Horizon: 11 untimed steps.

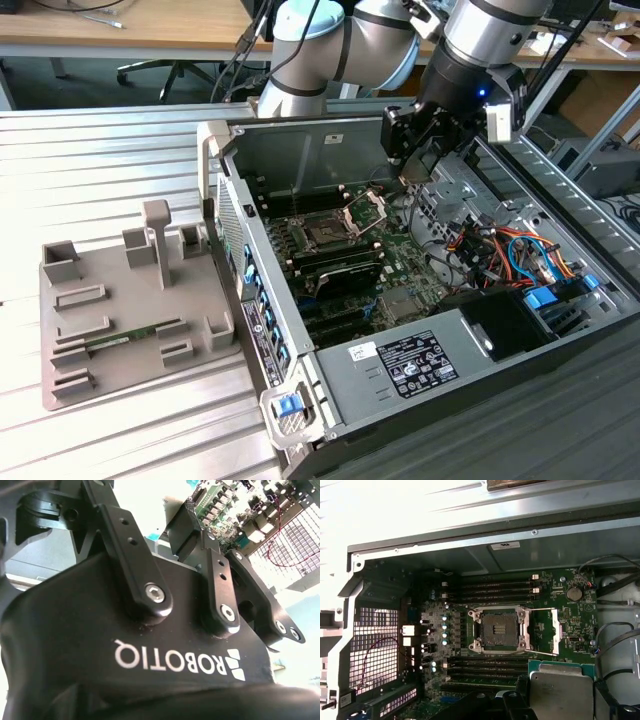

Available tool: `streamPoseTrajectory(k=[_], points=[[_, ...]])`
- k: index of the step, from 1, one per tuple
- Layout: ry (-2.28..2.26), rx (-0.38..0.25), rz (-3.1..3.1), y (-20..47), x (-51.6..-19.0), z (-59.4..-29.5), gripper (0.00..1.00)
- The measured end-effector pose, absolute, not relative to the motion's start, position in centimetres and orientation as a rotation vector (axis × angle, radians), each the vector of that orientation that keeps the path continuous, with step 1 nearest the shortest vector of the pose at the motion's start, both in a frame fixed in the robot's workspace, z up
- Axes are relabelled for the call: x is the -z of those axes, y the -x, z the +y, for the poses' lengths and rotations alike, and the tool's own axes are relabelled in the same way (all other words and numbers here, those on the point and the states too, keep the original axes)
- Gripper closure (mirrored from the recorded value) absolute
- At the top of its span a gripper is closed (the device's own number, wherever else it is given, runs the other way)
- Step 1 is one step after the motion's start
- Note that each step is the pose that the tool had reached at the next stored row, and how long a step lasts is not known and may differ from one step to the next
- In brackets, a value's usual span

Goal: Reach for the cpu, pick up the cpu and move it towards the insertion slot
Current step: 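Pick up the cpu and move it towards the insertion slot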

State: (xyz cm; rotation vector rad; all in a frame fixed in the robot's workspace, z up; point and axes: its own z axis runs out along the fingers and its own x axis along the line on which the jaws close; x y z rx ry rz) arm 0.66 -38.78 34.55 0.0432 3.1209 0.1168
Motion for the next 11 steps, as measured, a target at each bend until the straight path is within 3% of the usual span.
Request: streamPoseTrajectory(k=[11], points=[[-0.043, -0.117, 3.121, -0.66, -34.26, -38.77, 0.45]])
